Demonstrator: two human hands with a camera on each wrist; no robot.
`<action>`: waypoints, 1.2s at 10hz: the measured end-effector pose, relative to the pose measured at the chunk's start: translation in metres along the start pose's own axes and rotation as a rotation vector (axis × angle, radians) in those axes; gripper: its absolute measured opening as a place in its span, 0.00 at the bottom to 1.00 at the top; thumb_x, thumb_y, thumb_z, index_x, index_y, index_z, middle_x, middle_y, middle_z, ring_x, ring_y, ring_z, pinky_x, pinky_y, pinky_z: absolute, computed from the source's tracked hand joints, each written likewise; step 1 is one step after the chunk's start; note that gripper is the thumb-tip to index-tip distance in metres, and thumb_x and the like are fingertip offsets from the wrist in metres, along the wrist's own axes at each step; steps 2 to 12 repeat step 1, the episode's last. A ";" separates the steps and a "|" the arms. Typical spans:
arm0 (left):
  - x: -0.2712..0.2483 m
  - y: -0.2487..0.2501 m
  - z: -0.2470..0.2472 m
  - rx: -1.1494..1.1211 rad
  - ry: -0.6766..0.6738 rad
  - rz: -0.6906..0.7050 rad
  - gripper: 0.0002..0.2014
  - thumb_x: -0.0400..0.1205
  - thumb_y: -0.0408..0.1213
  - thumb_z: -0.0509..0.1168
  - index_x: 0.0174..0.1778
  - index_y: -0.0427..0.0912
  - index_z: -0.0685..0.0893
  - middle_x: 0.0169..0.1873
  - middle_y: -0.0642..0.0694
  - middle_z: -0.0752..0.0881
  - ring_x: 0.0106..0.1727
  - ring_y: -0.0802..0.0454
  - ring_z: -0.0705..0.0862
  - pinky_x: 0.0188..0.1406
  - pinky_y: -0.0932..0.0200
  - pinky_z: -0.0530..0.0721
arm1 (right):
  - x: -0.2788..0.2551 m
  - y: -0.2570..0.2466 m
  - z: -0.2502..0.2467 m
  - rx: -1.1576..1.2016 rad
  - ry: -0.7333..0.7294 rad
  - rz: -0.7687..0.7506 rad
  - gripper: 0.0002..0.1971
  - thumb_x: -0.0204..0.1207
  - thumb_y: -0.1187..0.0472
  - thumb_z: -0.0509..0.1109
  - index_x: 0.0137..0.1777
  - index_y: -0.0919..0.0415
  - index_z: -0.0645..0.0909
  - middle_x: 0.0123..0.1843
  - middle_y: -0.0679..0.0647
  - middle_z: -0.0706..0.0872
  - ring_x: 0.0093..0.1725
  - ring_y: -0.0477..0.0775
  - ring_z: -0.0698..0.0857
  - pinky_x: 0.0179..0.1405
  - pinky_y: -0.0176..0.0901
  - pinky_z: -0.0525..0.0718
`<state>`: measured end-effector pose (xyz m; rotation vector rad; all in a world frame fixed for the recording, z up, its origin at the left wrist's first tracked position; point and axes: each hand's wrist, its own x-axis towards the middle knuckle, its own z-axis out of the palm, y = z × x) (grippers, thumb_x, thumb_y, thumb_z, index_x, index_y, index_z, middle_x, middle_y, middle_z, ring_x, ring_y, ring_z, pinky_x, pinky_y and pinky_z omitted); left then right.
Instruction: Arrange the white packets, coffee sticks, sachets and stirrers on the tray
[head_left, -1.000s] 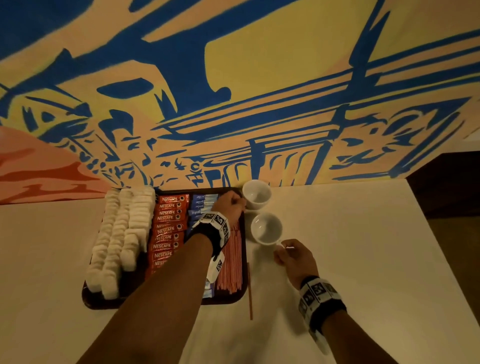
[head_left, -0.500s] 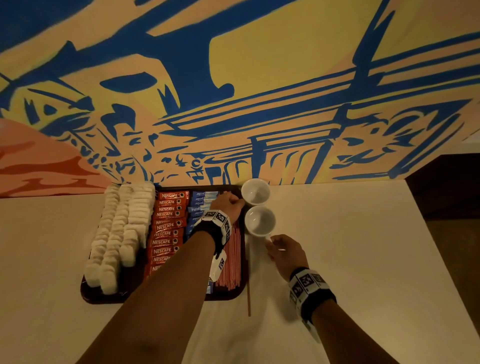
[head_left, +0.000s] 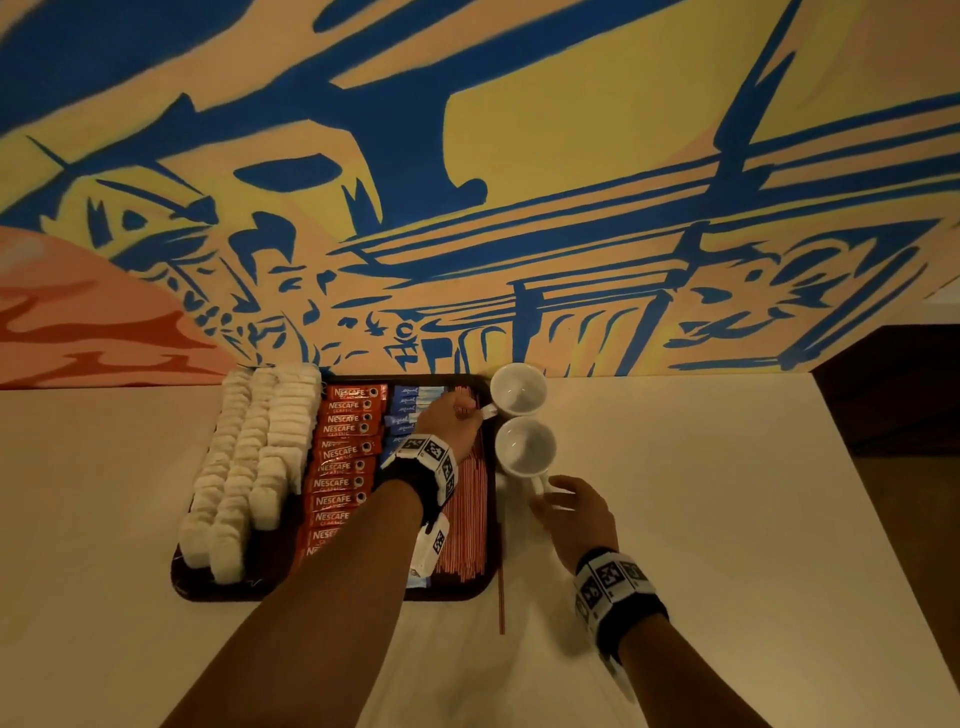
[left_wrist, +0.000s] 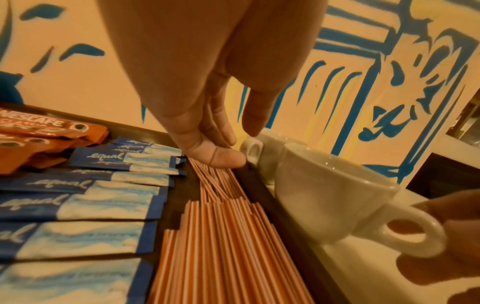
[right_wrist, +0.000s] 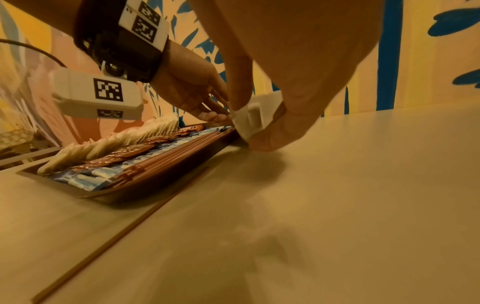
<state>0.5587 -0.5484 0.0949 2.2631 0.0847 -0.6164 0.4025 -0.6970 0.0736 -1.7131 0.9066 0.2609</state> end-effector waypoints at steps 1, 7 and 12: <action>-0.022 -0.014 -0.009 -0.116 0.035 0.017 0.07 0.85 0.47 0.65 0.58 0.55 0.81 0.55 0.54 0.84 0.53 0.52 0.86 0.54 0.51 0.86 | -0.010 0.002 0.001 0.025 0.022 0.014 0.18 0.78 0.57 0.80 0.63 0.50 0.77 0.51 0.48 0.88 0.51 0.52 0.88 0.53 0.45 0.86; -0.022 -0.014 -0.009 -0.116 0.035 0.017 0.07 0.85 0.47 0.65 0.58 0.55 0.81 0.55 0.54 0.84 0.53 0.52 0.86 0.54 0.51 0.86 | -0.010 0.002 0.001 0.025 0.022 0.014 0.18 0.78 0.57 0.80 0.63 0.50 0.77 0.51 0.48 0.88 0.51 0.52 0.88 0.53 0.45 0.86; -0.022 -0.014 -0.009 -0.116 0.035 0.017 0.07 0.85 0.47 0.65 0.58 0.55 0.81 0.55 0.54 0.84 0.53 0.52 0.86 0.54 0.51 0.86 | -0.010 0.002 0.001 0.025 0.022 0.014 0.18 0.78 0.57 0.80 0.63 0.50 0.77 0.51 0.48 0.88 0.51 0.52 0.88 0.53 0.45 0.86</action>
